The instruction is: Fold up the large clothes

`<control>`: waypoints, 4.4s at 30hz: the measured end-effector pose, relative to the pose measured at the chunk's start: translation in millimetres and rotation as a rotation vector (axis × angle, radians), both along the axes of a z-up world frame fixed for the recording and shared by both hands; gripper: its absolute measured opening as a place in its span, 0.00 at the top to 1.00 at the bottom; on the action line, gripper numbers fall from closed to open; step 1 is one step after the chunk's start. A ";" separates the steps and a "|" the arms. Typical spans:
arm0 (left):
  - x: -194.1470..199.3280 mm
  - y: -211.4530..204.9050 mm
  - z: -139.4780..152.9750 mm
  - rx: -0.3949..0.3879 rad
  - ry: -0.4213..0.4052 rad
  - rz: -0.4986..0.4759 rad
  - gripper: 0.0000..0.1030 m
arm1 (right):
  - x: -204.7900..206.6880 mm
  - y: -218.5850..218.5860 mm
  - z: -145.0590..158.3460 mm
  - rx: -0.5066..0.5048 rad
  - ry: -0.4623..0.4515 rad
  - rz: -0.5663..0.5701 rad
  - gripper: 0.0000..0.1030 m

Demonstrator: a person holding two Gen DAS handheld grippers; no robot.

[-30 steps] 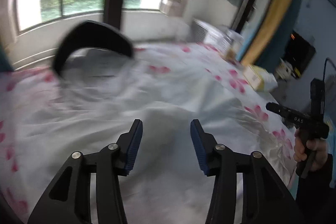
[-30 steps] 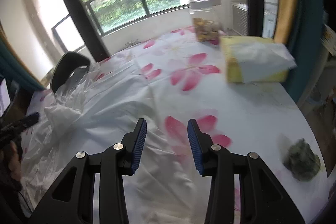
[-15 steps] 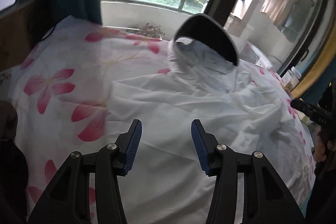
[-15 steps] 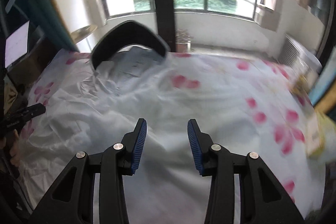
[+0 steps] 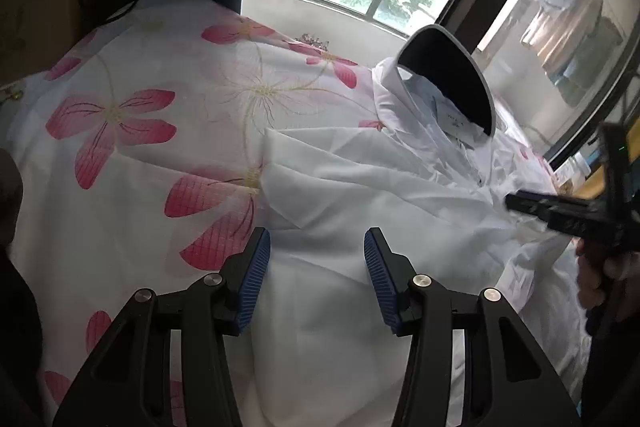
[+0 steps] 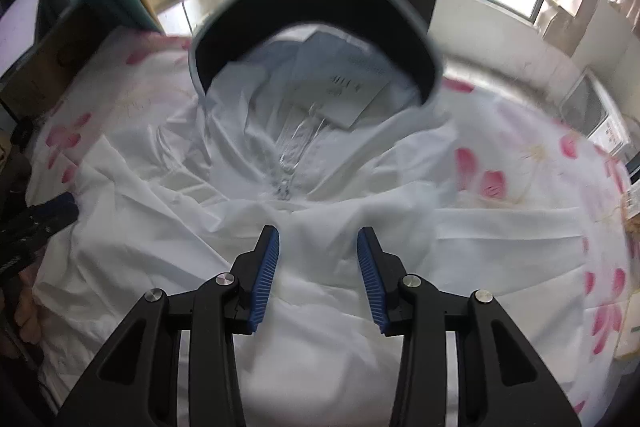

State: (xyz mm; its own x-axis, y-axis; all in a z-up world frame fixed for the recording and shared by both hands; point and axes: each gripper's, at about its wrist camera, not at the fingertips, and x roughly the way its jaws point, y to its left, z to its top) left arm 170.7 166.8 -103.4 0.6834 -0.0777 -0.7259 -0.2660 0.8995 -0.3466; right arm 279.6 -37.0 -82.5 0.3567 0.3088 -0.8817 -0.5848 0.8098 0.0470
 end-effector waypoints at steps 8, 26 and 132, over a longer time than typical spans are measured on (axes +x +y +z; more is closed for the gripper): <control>1.4 -6.1 -0.5 0.036 0.004 -0.008 0.50 | -3.3 3.5 -7.5 -0.013 -0.051 0.038 0.96; 9.9 -20.6 0.2 0.179 0.079 -0.004 0.51 | -53.8 -156.0 132.8 0.361 -0.472 -0.149 0.97; -41.1 -13.9 28.9 0.169 0.075 0.044 0.50 | -66.8 -226.3 13.0 0.019 -0.216 -0.334 0.50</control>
